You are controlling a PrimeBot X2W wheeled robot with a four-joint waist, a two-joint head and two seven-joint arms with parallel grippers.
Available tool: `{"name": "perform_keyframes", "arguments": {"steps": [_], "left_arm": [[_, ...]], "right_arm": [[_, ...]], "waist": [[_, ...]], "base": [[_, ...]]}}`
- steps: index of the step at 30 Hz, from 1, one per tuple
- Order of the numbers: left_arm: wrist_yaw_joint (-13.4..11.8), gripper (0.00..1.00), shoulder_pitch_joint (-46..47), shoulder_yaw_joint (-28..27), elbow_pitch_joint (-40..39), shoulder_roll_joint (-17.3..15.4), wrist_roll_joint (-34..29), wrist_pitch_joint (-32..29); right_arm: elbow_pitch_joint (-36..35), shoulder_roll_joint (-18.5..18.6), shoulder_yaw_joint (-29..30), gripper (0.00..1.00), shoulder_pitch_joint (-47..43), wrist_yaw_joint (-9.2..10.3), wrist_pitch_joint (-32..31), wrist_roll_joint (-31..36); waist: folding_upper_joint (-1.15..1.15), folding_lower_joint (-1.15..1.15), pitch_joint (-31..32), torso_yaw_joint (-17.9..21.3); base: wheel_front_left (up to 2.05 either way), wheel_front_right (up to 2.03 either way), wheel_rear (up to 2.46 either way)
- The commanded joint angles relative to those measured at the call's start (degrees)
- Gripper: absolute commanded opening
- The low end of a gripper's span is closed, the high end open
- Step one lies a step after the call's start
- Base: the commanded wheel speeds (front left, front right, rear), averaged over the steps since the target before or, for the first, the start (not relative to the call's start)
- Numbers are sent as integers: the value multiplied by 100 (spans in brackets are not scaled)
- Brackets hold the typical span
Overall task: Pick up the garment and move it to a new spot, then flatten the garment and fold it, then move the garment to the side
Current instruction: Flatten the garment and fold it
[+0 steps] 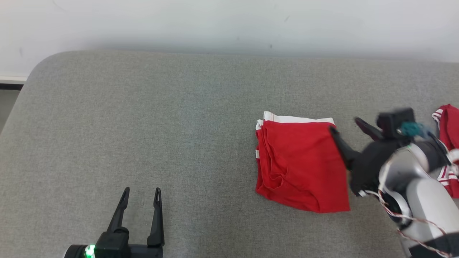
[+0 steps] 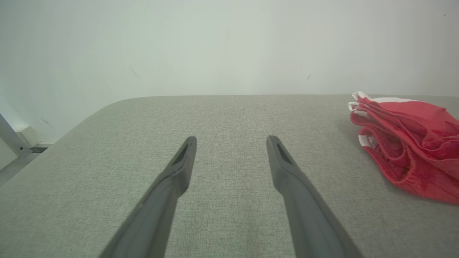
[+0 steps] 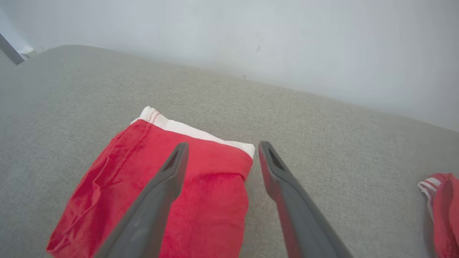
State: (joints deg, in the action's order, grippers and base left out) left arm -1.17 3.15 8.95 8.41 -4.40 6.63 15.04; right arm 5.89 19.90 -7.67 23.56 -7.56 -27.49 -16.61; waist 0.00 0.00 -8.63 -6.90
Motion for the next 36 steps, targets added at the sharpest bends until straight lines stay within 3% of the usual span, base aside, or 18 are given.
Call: {"name": "perform_keyframes", "arguments": {"steps": [1, 5, 11, 12, 13, 24, 29, 36], "left_arm": [[5, 100, -70, 1, 8, 21, -28, 15], [25, 100, -83, 3, 32, 34, -22, 15], [52, 100, -84, -11, 46, 47, -37, 15], [55, 100, -77, -10, 54, 50, -47, 15], [60, 100, -74, -16, 55, 51, -48, 15], [109, 100, -10, -48, 66, 50, -87, 15], [109, 100, 21, -70, 91, 63, -50, 15], [112, 100, -1, -130, 126, 75, -36, 15]], "right_arm": [[31, -12, 141, 100, -197, 14, 113, 113], [174, -64, 401, 100, -626, 13, 449, 535], [414, -272, 227, 100, -886, 14, 847, 833], [528, -369, 120, 28, -879, 14, 1029, 922], [571, -395, 49, 2, -838, 14, 1138, 1015], [1599, -897, -573, 0, -316, 14, 1961, 1625], [1870, -1103, -1260, 0, -252, 14, 2060, 1503], [1701, -1253, -2040, 0, -480, 14, 1945, 1179]], "waist": [[0, 0, 36, 10], [0, 0, 65, 24], [0, 0, 53, 35], [0, 0, 45, 34], [0, 0, 42, 32], [0, 0, -10, -17], [0, 0, -45, -67], [0, 0, -22, -58]], "base": [[0, 0, 0], [0, 0, 0], [0, 0, 0], [0, 0, 0], [0, 0, 0], [0, 0, 0], [0, 0, 0], [0, 0, 0]]}}
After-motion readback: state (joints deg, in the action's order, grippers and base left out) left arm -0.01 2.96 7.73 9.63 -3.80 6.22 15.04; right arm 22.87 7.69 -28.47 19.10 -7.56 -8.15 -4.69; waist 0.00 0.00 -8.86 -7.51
